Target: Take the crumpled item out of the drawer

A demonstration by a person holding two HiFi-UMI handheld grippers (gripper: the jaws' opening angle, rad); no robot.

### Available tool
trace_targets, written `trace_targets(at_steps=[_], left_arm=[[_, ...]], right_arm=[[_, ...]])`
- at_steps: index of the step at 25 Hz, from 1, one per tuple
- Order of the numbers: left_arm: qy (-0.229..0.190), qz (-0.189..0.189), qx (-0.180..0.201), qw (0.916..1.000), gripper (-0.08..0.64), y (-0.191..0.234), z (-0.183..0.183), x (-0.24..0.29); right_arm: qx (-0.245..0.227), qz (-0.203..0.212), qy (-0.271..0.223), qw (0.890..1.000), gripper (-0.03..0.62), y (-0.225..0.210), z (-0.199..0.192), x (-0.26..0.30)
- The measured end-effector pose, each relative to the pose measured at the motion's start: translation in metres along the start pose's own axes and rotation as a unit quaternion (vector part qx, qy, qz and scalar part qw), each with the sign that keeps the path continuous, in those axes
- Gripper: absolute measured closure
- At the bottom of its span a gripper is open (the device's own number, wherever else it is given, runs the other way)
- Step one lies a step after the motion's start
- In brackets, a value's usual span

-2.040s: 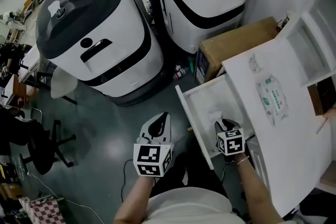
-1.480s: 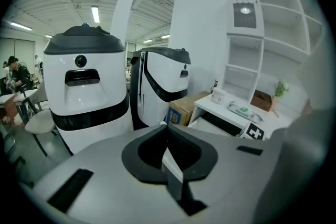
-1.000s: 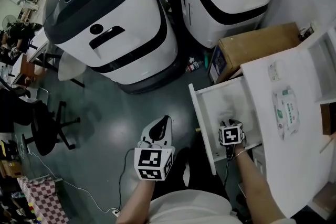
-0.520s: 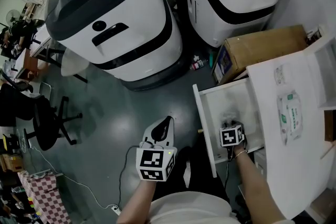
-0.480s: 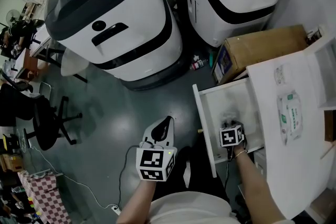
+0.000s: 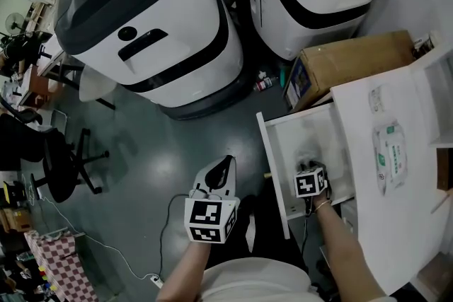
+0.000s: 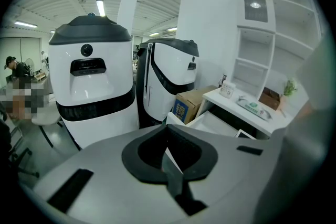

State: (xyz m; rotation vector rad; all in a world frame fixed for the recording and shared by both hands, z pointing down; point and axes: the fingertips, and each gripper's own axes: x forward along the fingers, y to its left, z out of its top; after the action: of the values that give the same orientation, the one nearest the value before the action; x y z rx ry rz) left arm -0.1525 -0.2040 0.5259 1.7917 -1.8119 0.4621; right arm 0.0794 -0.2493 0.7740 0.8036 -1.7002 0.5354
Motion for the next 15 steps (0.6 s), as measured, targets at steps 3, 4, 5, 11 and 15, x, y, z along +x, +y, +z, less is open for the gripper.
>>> trace_targets(at_steps=[3,4,5,11,15], left_arm=[[-0.002,-0.003,0.001,1.0000,0.569,-0.003,0.002,0.001],[-0.004,-0.005,0.001,1.0000,0.569,-0.005,0.002,0.002],[-0.005,-0.006,0.002,1.0000,0.569,-0.006,0.002,0.002],[-0.011,-0.010,0.006,0.9999,0.569,-0.007,0.006,-0.003],[-0.012,-0.012,0.007,0.9998,0.569,-0.008,0.004,-0.009]], right_arm=[[-0.008,-0.006,0.000,1.000,0.468,0.000,-0.002,0.001],[-0.008,-0.009,-0.001,1.000,0.472,0.000,-0.002,0.001],[-0.008,-0.012,-0.001,1.000,0.480,0.000,-0.002,0.001],[-0.029,-0.026,-0.002,0.999,0.506,0.003,-0.002,-0.002],[-0.031,-0.018,0.001,0.999,0.517,0.006,-0.005,-0.005]])
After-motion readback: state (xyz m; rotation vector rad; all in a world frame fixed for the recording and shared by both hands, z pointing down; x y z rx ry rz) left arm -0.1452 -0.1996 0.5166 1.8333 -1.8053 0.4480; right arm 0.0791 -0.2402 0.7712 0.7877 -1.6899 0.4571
